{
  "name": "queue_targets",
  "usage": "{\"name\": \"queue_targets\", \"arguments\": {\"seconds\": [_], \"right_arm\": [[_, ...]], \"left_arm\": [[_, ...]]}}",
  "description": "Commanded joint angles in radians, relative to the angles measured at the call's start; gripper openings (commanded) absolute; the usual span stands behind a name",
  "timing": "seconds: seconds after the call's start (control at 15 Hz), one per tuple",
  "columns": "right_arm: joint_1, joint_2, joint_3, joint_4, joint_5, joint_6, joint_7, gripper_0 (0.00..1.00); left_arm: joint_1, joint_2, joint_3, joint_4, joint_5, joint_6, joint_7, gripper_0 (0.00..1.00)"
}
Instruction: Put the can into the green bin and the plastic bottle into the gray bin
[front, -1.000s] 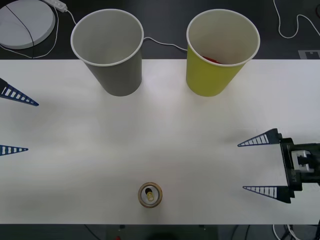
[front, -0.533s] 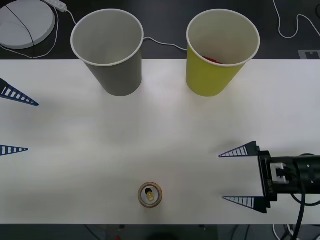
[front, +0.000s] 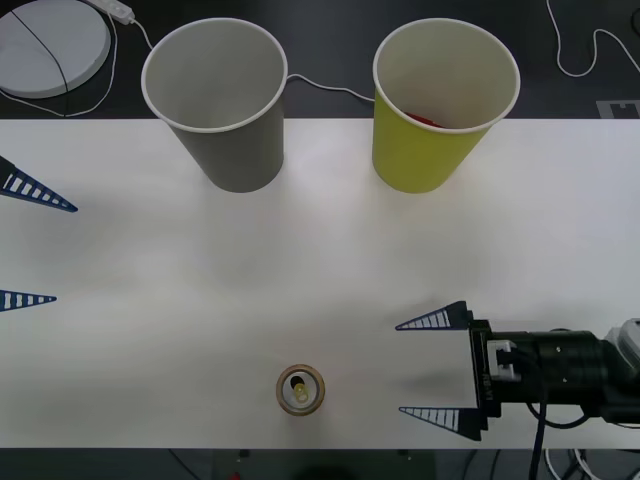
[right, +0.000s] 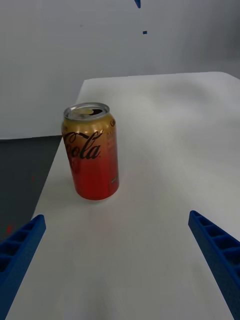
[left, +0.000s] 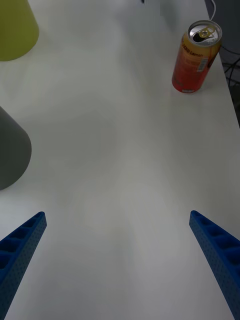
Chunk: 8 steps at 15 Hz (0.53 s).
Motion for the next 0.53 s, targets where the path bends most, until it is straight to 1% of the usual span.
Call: {"name": "queue_targets", "arguments": {"seconds": [0.07, 0.2, 0.53], "right_arm": [[-0.019, 0.036, 0.049, 0.038, -0.007, 0.039, 0.016, 1.0], [-0.029, 0.064, 0.08, 0.063, -0.007, 0.068, 0.031, 1.0], [-0.037, 0.1, 0.164, 0.064, -0.007, 0.169, 0.054, 1.0]], "left_arm": [[0.0, 0.0, 0.0, 0.0, 0.0, 0.0, 0.0, 1.0], [0.0, 0.0, 0.0, 0.0, 0.0, 0.0, 0.0, 1.0], [0.0, 0.0, 0.0, 0.0, 0.0, 0.0, 0.0, 1.0]]}}
